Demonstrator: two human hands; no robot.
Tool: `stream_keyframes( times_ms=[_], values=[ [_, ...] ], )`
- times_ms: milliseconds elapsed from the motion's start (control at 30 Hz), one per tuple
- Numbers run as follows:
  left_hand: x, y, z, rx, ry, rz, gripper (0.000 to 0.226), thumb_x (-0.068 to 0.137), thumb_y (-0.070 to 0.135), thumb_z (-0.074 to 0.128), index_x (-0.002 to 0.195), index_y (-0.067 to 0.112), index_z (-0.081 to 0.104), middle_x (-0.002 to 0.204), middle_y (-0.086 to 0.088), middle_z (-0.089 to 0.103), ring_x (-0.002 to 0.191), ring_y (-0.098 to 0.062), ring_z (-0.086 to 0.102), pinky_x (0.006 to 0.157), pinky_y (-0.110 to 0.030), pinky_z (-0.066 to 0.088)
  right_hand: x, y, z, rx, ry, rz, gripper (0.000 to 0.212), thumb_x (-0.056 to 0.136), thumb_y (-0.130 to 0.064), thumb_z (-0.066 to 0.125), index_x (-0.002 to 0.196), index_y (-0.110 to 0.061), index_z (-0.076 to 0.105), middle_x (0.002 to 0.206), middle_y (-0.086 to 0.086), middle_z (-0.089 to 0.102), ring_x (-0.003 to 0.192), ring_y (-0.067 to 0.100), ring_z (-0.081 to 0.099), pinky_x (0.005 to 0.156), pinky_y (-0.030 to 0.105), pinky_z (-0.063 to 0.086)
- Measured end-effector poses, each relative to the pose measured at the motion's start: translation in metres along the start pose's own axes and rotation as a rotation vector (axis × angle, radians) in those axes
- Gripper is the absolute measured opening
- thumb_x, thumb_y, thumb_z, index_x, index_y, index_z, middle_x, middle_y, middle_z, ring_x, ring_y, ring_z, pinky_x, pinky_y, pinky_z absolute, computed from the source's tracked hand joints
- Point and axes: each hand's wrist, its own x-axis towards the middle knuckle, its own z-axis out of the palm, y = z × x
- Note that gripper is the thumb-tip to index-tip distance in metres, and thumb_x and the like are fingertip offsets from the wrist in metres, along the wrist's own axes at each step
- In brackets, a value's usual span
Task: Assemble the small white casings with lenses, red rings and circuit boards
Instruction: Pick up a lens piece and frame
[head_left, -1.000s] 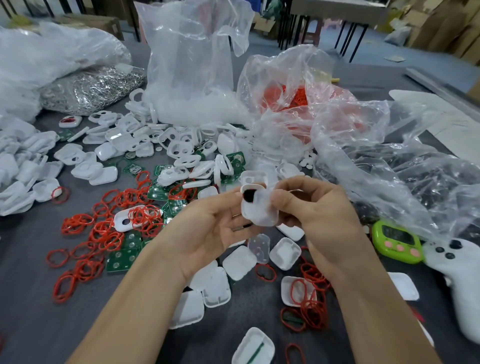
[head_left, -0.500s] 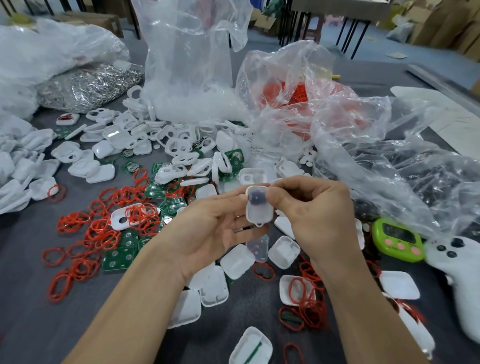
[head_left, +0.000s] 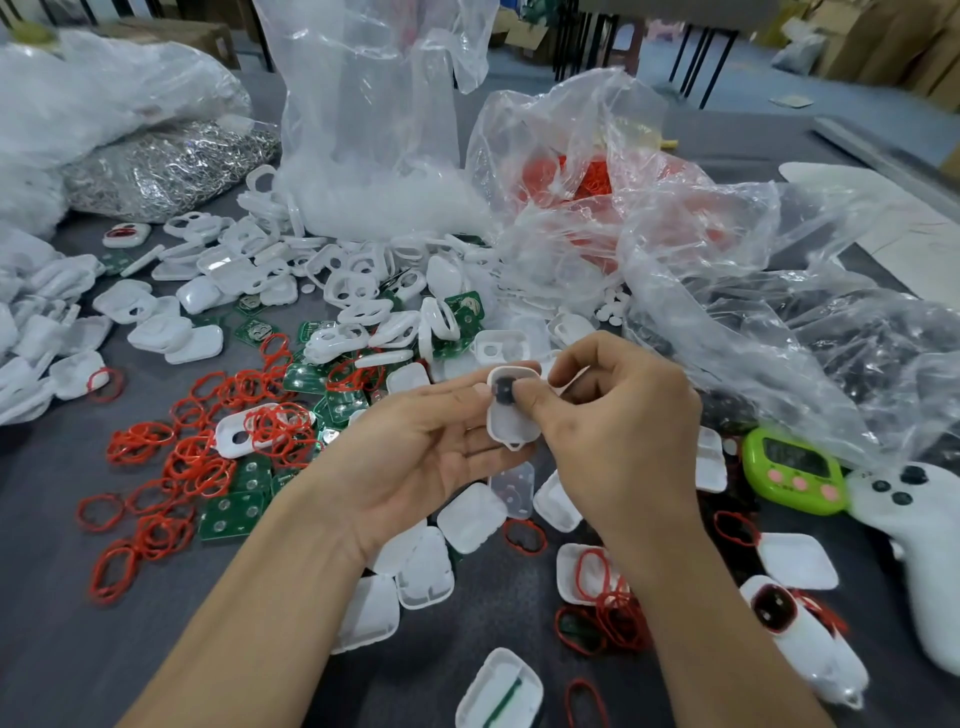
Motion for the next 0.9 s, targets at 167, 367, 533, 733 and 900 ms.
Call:
stream_keyframes(
  times_ms=[167,367,533,733,900],
  values=[
    [-0.002,0.002,0.000,-0.047,-0.043,-0.006,0.037,0.097,0.016,0.054,0.128,0.005,0.071,0.127,-0.017,0.071,0.108,-0.025,0.072,0.093,-0.035,0.059,0.007,0.006,-0.007,0.268,-0.053,0.168,0.039,0.066,-0.061,0.074,0.075,-0.024,0.067,0.054,0.008,0.061,0.045,0.014,0.050,0.050,0.039,0.046],
    [-0.002,0.003,0.001,-0.085,-0.049,-0.009,0.039,0.096,0.017,0.054,0.130,0.006,0.069,0.128,-0.017,0.070,0.107,-0.025,0.072,0.094,-0.035,0.059,0.011,0.010,-0.014,0.349,-0.135,0.203,0.017,0.073,-0.046,0.076,0.081,-0.032,0.072,0.059,0.000,0.068,0.054,0.012,0.061,0.057,0.032,0.050],
    [-0.004,0.003,0.001,-0.077,-0.070,-0.006,0.037,0.097,0.016,0.052,0.127,0.005,0.071,0.128,-0.016,0.070,0.110,-0.024,0.071,0.093,-0.035,0.059,0.003,0.010,-0.005,0.197,-0.240,0.166,0.026,0.072,-0.048,0.082,0.088,-0.035,0.066,0.063,-0.006,0.069,0.053,0.007,0.065,0.049,0.020,0.047],
    [-0.004,0.001,0.003,-0.064,-0.056,-0.003,0.036,0.095,0.015,0.053,0.123,0.005,0.073,0.120,-0.014,0.073,0.104,-0.022,0.073,0.087,-0.033,0.060,0.003,0.010,-0.007,0.136,-0.284,0.163,0.026,0.072,-0.050,0.079,0.091,-0.035,0.067,0.067,-0.005,0.070,0.056,0.007,0.066,0.052,0.022,0.051],
    [-0.003,0.003,0.003,-0.076,-0.027,-0.004,0.039,0.095,0.015,0.053,0.128,0.003,0.069,0.129,-0.018,0.069,0.108,-0.025,0.072,0.092,-0.035,0.060,0.006,0.009,-0.009,0.325,-0.234,0.269,0.027,0.076,-0.051,0.079,0.086,-0.027,0.070,0.058,-0.006,0.065,0.047,0.005,0.053,0.055,0.027,0.043]
  ],
)
